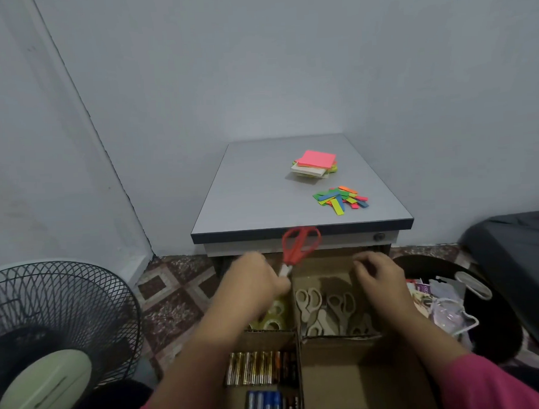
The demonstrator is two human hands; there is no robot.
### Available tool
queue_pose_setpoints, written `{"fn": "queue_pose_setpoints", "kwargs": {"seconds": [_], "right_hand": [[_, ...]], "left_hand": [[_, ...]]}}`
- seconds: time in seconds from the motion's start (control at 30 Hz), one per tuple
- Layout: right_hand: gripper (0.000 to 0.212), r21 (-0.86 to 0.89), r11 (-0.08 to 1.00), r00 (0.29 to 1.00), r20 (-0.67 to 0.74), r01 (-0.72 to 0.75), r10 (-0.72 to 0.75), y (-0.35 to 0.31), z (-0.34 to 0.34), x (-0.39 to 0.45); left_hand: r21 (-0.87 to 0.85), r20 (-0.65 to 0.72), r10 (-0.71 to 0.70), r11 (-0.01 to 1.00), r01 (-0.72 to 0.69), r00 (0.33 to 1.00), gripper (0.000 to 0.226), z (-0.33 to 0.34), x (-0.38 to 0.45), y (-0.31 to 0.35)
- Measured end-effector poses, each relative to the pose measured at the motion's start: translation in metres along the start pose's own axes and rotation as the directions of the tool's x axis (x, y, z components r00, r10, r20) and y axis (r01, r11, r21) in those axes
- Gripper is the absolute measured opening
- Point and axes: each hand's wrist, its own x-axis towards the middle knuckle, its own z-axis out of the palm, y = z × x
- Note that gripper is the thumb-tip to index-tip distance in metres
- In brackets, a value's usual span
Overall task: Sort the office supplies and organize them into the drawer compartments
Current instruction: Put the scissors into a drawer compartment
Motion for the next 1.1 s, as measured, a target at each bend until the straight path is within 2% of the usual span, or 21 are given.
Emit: {"fn": "queue_pose_setpoints", "kwargs": {"seconds": [0.13,0.23,0.3,0.33,0.4,0.5,0.8,1.1], "right_hand": [[0.014,0.169,0.971,0.983,-0.049,-0.167,0.177,0.007,0.000,0.000],[0.013,0.163,0.972,0.983,-0.032,-0.172,0.180,0.006,0.001,0.001],[0.012,0.145,0.976,0.985,-0.027,-0.164,0.169,0.007,0.001,0.000],[0.011,0.137,0.978,0.987,-0.024,-0.157,0.162,0.008,0.001,0.001],[0.011,0.117,0.982,0.988,-0.007,-0.150,0.152,0.009,0.002,0.001],[0.011,0.116,0.981,0.988,0.015,-0.155,0.155,0.008,0.002,0.002],[0.011,0.141,0.978,0.988,0.020,-0.153,0.152,0.006,0.001,0.001],[0.011,0.086,0.987,0.990,0.041,-0.135,0.132,0.008,0.002,0.001]], "left_hand": [[0.098,0.126,-0.036,0.995,0.024,0.991,0.014,0.044,0.002,0.002],[0.127,0.159,-0.030,0.992,0.009,0.987,0.016,0.075,0.023,0.014],[0.193,0.135,-0.001,0.981,-0.025,0.991,0.013,0.093,0.036,0.022],[0.208,0.114,0.005,0.978,-0.029,0.993,0.019,0.104,0.043,0.024],[0.221,0.080,-0.029,0.975,0.011,0.996,0.027,0.120,0.053,0.024],[0.303,0.108,-0.072,0.952,0.036,0.992,0.027,0.136,0.061,0.019],[0.388,0.156,-0.110,0.921,0.041,0.982,0.038,0.138,0.061,0.016],[0.435,0.162,-0.093,0.901,0.014,0.982,0.031,0.131,0.054,0.022]]}}
